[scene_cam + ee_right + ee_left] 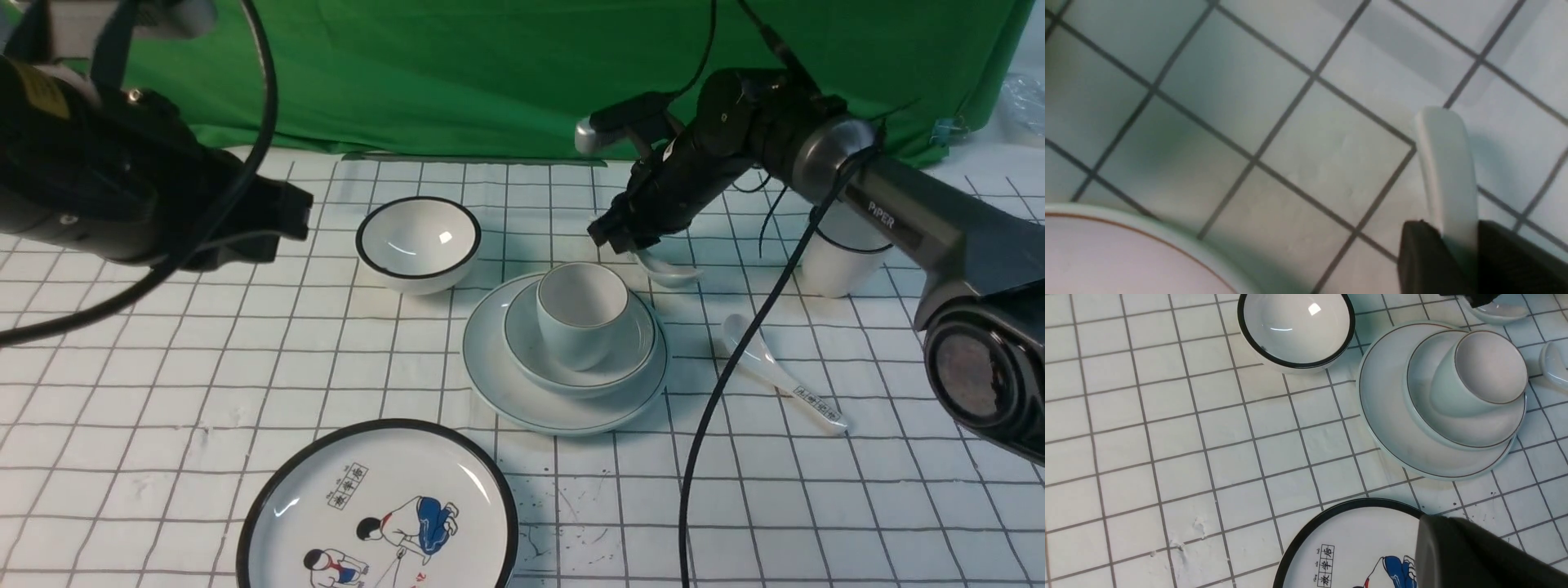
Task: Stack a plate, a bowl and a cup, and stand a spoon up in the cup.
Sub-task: Use the right arm to grab a blue soup spoon, then use the right arm to put the blue soup spoon into the blue teacup in the middle
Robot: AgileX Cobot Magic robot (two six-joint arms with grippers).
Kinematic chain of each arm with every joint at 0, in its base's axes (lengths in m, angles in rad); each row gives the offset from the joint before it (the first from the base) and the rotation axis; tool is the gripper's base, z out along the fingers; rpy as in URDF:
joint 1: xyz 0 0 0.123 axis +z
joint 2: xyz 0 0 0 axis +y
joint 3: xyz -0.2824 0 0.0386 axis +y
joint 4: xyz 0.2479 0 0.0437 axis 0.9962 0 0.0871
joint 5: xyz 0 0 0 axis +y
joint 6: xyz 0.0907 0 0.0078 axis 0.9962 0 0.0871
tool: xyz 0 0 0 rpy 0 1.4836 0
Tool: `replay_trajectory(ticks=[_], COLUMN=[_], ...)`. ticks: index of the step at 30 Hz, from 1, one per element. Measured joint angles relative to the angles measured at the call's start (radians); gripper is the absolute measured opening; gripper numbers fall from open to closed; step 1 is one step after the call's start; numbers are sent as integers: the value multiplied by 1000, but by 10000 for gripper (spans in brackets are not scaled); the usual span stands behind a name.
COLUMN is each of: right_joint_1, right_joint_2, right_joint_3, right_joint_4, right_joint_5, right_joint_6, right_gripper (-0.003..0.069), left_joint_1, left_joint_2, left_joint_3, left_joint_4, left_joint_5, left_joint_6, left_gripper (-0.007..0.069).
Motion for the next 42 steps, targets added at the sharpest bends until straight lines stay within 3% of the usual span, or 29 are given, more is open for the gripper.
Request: replay_trajectory(ticks=[7, 12, 13, 14, 15, 16, 17, 18, 24, 29, 42], right_joint_1=[-55, -56, -50, -27, -24, 14, 30, 74, 242, 315, 326], right_joint_2=[-268, -516, -577, -693, -693, -791, -808, -856, -854, -745, -561], right_joint_3=[-6, 146, 222, 418, 418, 648, 695, 877, 1239, 1251, 1209], right_joint_4=[3, 18, 30, 61, 65, 93, 102, 112, 120, 120, 96], right_joint_5=[113, 40, -11, -195, -217, -443, -530, -752, -1391, -1540, -1626], right_joint_6=[46, 53, 49, 33, 31, 18, 17, 16, 23, 51, 170], right_gripper=[167, 167, 167, 167, 167, 167, 167, 167, 167, 167, 167], left_joint_1=[0, 0, 0, 0, 0, 0, 0, 0, 0, 0, 0], left_joint_2=[0, 0, 0, 0, 0, 0, 0, 0, 0, 0, 0], left_joint_3=[4, 5, 5, 5, 5, 5, 5, 5, 5, 5, 5], left_joint_4=[0, -8, -9, -11, -11, -12, -12, -12, -12, -12, -12], left_joint_5=[-19, -22, -22, -22, -22, -22, -22, -24, -45, -52, -52], left_joint_6=[-1, -1, -1, -1, -1, -1, -1, -1, -1, 6, 6], left_gripper=[1, 1, 1, 1, 1, 1, 1, 1, 1, 1, 1])
